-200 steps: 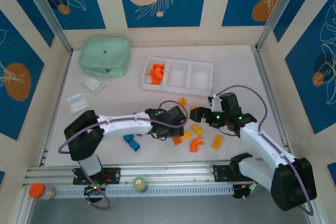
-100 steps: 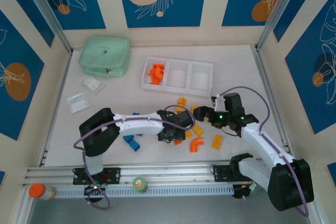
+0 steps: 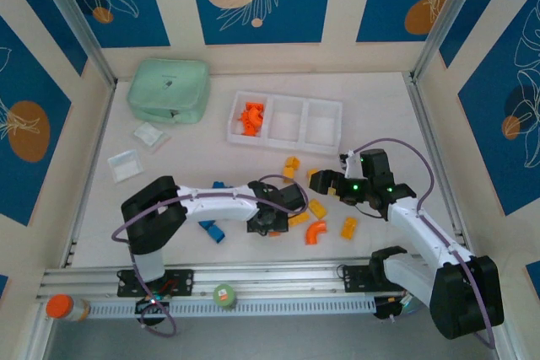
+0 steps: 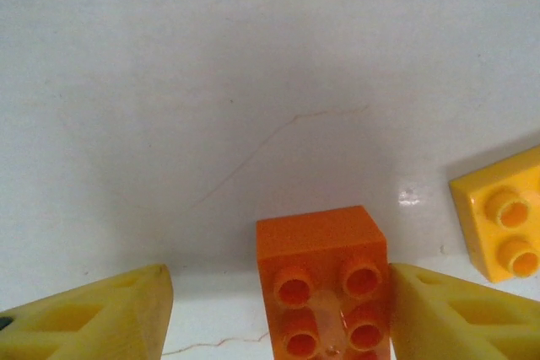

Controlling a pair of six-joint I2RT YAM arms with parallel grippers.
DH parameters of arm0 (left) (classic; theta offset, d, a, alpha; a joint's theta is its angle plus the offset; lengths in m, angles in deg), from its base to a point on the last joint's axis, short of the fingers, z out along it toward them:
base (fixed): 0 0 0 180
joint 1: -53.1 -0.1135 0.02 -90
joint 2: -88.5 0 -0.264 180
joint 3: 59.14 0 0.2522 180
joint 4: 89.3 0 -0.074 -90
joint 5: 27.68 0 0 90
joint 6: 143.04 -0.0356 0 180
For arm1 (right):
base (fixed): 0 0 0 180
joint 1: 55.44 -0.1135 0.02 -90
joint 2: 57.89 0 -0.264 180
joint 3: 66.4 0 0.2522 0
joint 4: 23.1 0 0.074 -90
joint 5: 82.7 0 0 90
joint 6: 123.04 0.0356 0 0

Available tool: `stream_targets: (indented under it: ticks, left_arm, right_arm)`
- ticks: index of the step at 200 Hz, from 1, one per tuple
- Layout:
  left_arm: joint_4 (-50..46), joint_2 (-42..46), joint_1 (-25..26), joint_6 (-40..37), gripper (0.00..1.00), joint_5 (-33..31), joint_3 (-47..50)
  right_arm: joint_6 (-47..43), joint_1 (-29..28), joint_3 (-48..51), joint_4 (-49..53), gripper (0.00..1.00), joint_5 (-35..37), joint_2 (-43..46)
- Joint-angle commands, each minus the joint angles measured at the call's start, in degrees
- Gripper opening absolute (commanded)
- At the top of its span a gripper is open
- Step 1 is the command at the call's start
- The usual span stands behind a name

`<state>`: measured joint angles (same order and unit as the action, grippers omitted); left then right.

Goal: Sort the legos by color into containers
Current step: Pick up the lego from the middle-left of the table.

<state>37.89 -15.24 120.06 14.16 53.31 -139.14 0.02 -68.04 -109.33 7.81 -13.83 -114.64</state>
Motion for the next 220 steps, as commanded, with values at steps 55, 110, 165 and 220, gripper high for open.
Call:
stream_targets:
  ticks: [55,110,165,220]
  left_arm:
    - [0.74,-0.79,1.7,-0.54,0.52,2.51,-0.21]
    - [-0.12,-0.67,1.73,-0.12,0.4,0.58,0.22]
    - [-0.91,2.4,1.65,-0.76,0.34,-1.62,1.12]
    - [-3.06,8.51,-0.34,-3.36,0.32,-5.18,1.8]
  right_arm:
    - [-0.01,0.43,0.43,-0.89,0.99,-2.22,-0.99]
    - [-0.23,0.42,-0.44,-0.98,0.99,-2.99,-2.17]
    - [-0.82,0.3,-1.29,-0.91,0.99,-4.56,-2.73]
    - [-2.03,-1.97,-5.02,1.66,0.99,-4.89,-2.72]
